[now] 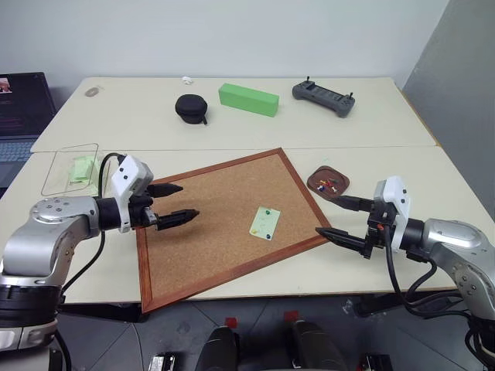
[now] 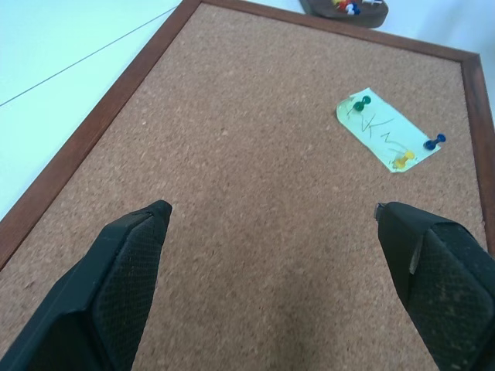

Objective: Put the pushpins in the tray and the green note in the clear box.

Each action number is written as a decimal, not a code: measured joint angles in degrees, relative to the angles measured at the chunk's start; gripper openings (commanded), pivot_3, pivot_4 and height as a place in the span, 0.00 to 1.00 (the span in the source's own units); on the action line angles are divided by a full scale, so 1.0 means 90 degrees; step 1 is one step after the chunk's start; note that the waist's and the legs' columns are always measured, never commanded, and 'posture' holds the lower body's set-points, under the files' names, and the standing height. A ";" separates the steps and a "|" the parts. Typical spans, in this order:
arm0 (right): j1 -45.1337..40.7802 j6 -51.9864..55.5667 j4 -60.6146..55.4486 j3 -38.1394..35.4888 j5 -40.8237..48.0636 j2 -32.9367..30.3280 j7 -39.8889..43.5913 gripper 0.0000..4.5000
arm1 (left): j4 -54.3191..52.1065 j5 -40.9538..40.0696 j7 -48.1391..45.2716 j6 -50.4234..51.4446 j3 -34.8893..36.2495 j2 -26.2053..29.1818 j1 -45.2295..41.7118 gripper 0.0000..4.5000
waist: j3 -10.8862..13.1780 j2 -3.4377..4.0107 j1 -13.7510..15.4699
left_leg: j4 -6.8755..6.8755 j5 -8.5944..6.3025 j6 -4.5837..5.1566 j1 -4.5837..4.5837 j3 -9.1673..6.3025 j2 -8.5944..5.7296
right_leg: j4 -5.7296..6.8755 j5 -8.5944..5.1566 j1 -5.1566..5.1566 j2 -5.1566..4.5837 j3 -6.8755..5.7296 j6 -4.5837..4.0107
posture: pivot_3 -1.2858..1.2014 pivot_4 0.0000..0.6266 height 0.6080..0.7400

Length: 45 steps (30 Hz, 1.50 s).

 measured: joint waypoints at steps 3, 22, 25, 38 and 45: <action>0.0000 0.0001 -0.0004 0.0000 0.0010 0.0000 -0.0001 0.99 | -0.0010 -0.0022 -0.0004 0.0002 0.0006 0.0020 0.0055 1.00 | 0.0000 0.0000 0.0000 | 0.0001 0.0000 0.0000 0.0000 0.0000 0.0000 | 0.0000 0.0000 0.0000 0.0000 0.0001 0.0000 | 0.52 0.24 1.00; -0.0173 0.0039 -0.0004 0.0015 0.0047 -0.0022 0.0023 0.99 | -0.0016 -0.0154 0.0038 0.0072 0.0015 0.0043 0.0086 1.00 | 0.0000 0.0000 0.0001 | 0.0002 0.0000 0.0000 0.0000 0.0000 0.0000 | 0.0002 0.0000 0.0000 0.0000 0.0000 0.0000 | 0.52 0.24 1.00; -0.0191 0.0021 0.0000 0.0026 0.0012 -0.0018 0.0014 0.99 | -0.0017 -0.0154 0.0038 0.0072 -0.0015 -0.0007 0.0013 1.00 | 0.0000 0.0000 0.0001 | 0.0002 0.0000 0.0000 0.0000 0.0000 0.0000 | 0.0002 0.0000 0.0000 0.0000 0.0000 0.0000 | 0.52 0.24 1.00; -0.0435 -0.0161 0.0144 0.0458 -0.0103 0.0184 0.0001 1.00 | -0.0171 -0.0008 -0.0114 -0.0445 -0.0425 -0.0432 -0.0101 0.51 | 0.0000 0.0000 -0.0001 | 0.0004 0.0000 0.0000 0.0002 0.0002 -0.0002 | 0.0003 0.0001 0.0001 0.0000 0.0002 0.0000 | 0.52 0.24 1.00; -0.0758 -0.0365 0.0320 0.0995 -0.0416 0.0641 -0.0084 1.00 | -0.0117 0.0281 -0.0111 -0.1001 -0.0871 -0.0898 -0.0093 0.21 | 0.0000 0.0000 -0.0002 | 0.0005 0.0000 0.0000 0.0001 0.0000 -0.0002 | 0.0005 0.0001 0.0001 0.0001 0.0000 -0.0001 | 0.52 0.24 1.00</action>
